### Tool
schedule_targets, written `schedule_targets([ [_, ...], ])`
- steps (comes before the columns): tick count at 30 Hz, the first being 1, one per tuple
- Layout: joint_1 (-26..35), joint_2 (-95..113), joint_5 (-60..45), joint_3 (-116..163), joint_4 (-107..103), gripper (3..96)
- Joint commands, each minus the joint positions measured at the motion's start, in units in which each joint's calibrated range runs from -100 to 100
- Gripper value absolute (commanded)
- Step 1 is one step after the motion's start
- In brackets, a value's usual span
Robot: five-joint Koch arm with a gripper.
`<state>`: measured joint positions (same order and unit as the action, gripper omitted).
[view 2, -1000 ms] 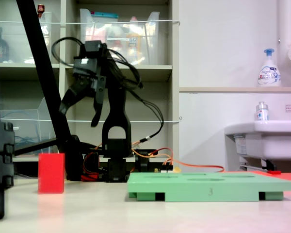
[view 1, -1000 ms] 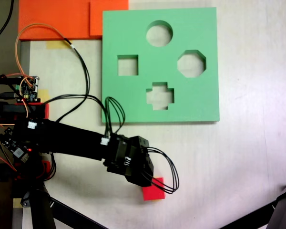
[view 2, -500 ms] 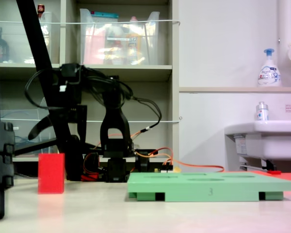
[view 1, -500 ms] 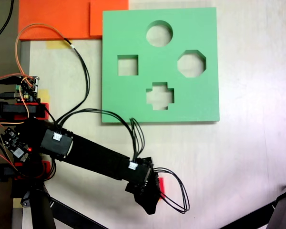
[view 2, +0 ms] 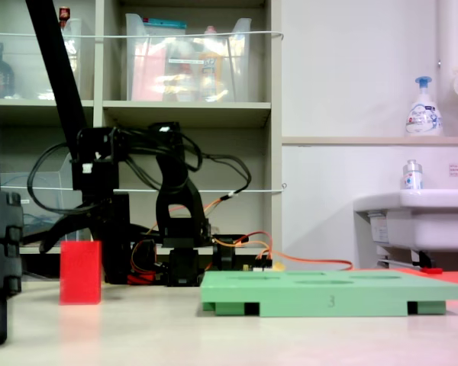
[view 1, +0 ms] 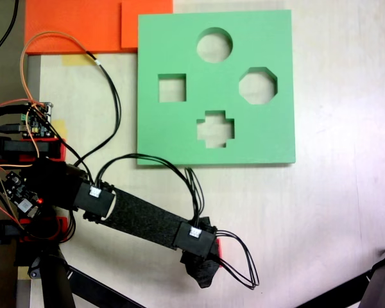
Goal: Put the square block into the corresponding hole
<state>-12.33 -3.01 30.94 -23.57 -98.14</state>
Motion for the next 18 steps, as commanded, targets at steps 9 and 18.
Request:
schedule_targets([
  [9, 0.0, -3.8, -0.4, -2.0, 4.1, 66.2],
  [18, 0.0, -4.0, -0.7, 1.1, 4.8, 46.6],
])
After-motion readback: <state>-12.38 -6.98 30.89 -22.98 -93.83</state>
